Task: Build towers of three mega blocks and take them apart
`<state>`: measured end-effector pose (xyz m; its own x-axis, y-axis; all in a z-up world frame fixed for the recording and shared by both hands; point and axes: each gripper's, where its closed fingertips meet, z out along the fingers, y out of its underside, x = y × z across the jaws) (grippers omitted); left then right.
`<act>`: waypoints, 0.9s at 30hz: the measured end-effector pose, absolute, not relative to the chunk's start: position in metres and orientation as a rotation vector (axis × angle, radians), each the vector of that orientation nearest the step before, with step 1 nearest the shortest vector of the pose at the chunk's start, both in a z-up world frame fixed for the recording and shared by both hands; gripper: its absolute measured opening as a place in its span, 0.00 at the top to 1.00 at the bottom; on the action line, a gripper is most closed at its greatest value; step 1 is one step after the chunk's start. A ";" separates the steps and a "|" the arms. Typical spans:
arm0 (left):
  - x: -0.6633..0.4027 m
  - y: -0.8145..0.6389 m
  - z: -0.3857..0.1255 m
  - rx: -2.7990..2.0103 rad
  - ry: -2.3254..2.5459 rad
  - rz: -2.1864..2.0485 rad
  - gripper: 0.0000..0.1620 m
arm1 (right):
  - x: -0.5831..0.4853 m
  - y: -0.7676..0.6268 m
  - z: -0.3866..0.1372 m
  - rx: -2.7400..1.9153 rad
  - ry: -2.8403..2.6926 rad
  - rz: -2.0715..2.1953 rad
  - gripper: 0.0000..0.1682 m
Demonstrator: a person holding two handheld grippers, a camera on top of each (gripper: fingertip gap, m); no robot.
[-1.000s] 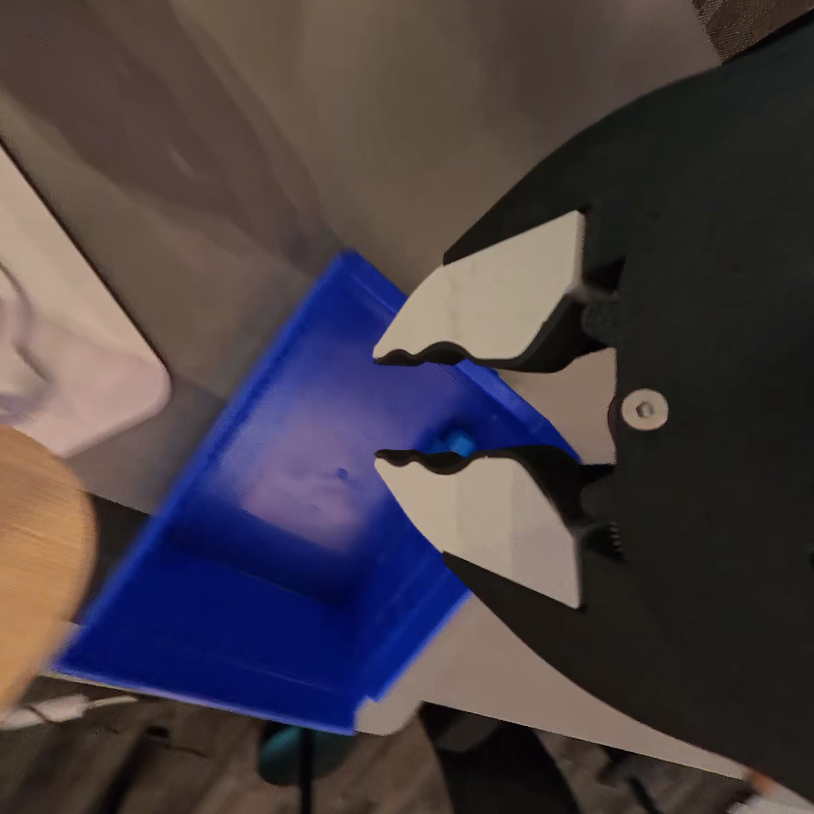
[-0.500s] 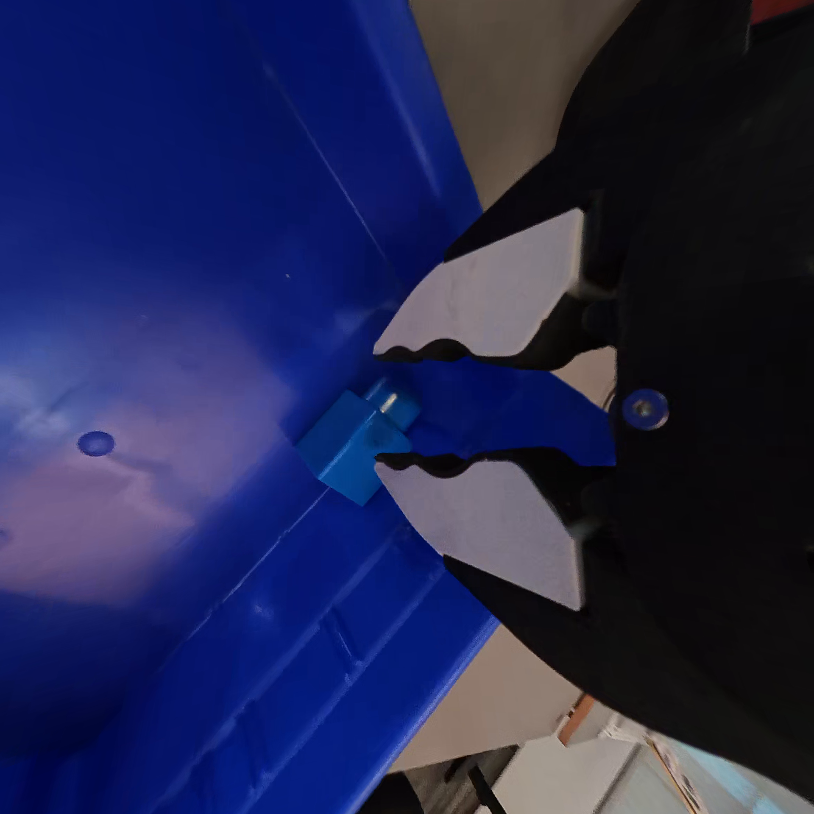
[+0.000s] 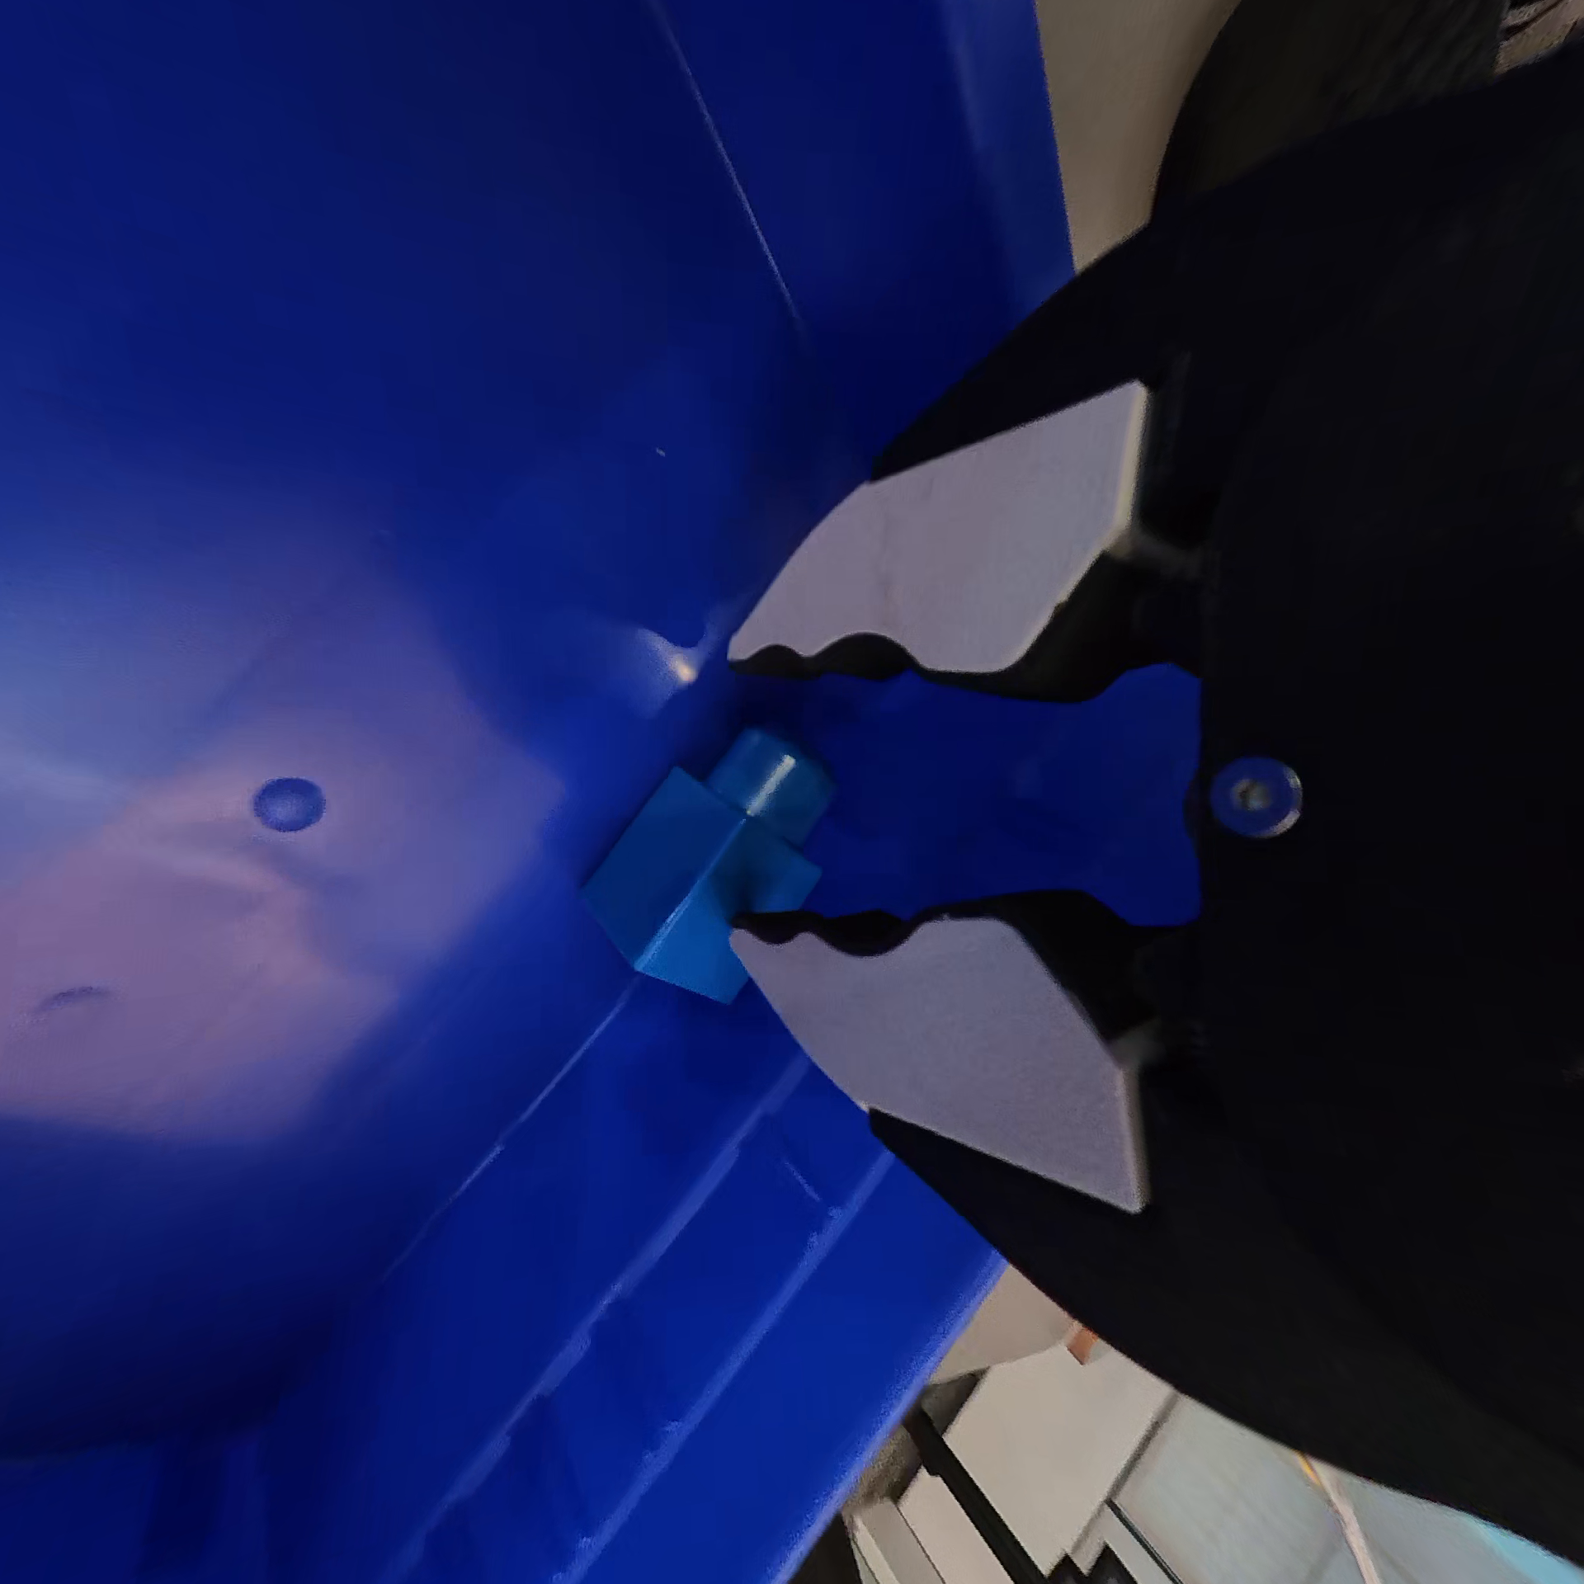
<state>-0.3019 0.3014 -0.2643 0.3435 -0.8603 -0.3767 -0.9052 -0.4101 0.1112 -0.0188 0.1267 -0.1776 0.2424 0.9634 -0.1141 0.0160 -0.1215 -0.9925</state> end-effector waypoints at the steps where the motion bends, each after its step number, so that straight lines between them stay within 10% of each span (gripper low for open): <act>1: -0.298 0.302 -0.265 -2.481 1.632 0.543 0.66 | -0.019 0.127 -0.178 -1.424 -0.991 1.095 0.79; 7: -0.249 0.293 -0.252 -2.371 1.654 0.076 0.69 | -0.019 0.127 -0.178 -1.425 -0.991 1.098 0.79; 22: -0.285 0.299 -0.271 -2.491 1.667 0.453 0.64 | -0.020 0.126 -0.179 -1.427 -1.003 1.088 0.79; 27: -0.275 0.297 -0.278 -2.521 1.603 0.295 0.81 | -0.020 0.126 -0.179 -1.427 -1.005 1.087 0.79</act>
<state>-0.2747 0.2970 -0.2784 0.4133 -0.8787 -0.2387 -0.9061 -0.4229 -0.0122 -0.0202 0.1256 -0.1792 0.2403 0.9649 -0.1060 0.0299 -0.1165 -0.9927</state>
